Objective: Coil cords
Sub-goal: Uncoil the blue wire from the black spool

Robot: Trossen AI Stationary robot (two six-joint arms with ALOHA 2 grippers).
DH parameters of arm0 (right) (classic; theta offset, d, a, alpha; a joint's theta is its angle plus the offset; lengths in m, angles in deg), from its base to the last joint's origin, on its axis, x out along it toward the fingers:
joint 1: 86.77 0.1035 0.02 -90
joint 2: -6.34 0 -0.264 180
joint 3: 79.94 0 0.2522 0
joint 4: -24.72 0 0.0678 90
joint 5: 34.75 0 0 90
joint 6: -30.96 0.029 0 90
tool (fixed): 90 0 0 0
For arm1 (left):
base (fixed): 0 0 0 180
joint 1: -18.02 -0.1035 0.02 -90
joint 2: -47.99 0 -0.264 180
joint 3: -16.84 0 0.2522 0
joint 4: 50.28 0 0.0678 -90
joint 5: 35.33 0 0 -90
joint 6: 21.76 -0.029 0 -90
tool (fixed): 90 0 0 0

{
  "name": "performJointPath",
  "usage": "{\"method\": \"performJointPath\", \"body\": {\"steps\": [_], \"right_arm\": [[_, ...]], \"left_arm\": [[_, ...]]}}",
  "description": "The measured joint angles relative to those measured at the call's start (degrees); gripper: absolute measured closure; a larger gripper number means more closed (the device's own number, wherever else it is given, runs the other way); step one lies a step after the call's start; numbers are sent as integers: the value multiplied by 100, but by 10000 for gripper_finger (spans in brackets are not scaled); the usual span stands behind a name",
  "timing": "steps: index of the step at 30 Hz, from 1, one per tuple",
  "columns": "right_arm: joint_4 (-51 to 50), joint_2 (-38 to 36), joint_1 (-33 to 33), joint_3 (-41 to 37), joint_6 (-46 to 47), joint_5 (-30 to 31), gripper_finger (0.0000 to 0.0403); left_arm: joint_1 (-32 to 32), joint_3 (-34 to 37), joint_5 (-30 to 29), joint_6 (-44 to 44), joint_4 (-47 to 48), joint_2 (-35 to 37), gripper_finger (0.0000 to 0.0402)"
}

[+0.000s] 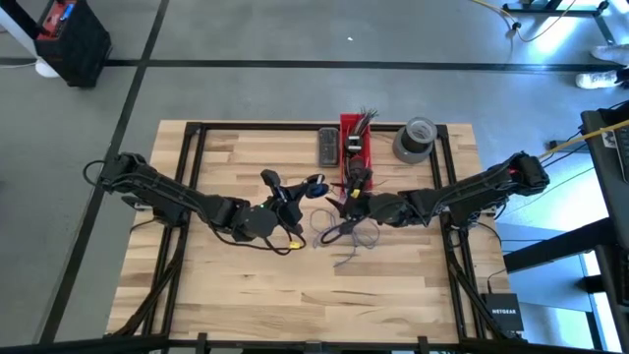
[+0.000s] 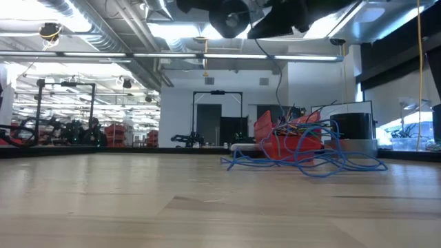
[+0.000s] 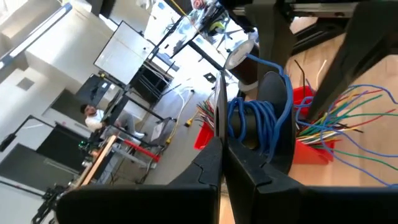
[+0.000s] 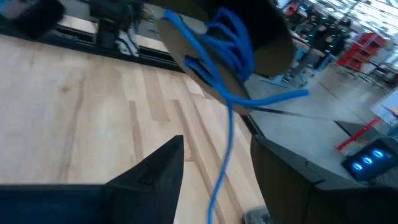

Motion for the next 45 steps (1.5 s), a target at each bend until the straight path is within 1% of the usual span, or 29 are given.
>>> {"method": "performJointPath", "body": {"steps": [3,5,8,12,13,14,18,20,23,25,26,28,30,32,35,39,41,43,45], "right_arm": [[14,0,0,0,-8,-222,223],[0,0,0,0,-113,-228,243],[4,-1,7,0,-299,-148,293],[22,-28,66,0,-384,-83,376],[18,-28,107,0,-477,-70,388],[20,-28,157,0,-584,-61,393],[469,-28,364,0,-801,-51,380],[758,-28,455,0,-958,-375,384],[926,17,459,4,-1049,-1302,397],[825,100,459,4,-1054,-1792,396],[744,146,453,6,-1059,-1871,393],[451,242,379,4,-1215,-1837,391],[86,315,288,4,-1302,-1532,393],[-287,343,163,4,-1307,-1024,398],[-721,314,-16,4,-1087,75,398],[-1397,217,-35,2,-791,1757,394],[-1585,107,8,2,-701,2491,396],[-1644,-80,123,2,-631,3030,398],[-1614,-308,269,4,-596,3364,400]], "left_arm": [[4,0,0,-58,-14,0,396],[4,0,1,-58,-7,-1,396],[4,0,2,-58,11,0,396],[4,0,2,-60,38,-1,396],[4,0,2,-60,38,-1,396],[3,0,0,-60,37,0,396],[-45,0,0,-10,37,0,396],[-87,0,0,89,33,0,396],[-163,0,-2,274,-29,0,396],[-185,0,-4,314,-265,0,396],[-188,0,-2,315,-382,0,396],[-155,0,-4,198,-570,0,396],[-40,0,-10,34,-637,0,396],[104,0,-26,-176,-718,0,396],[346,-2,-176,-649,-751,0,396],[637,-2,-731,-1083,-708,0,396],[763,-2,-1014,-1185,-661,0,396],[830,-2,-1154,-1193,-494,0,396],[869,-2,-1167,-1129,-177,-2,396]]}}
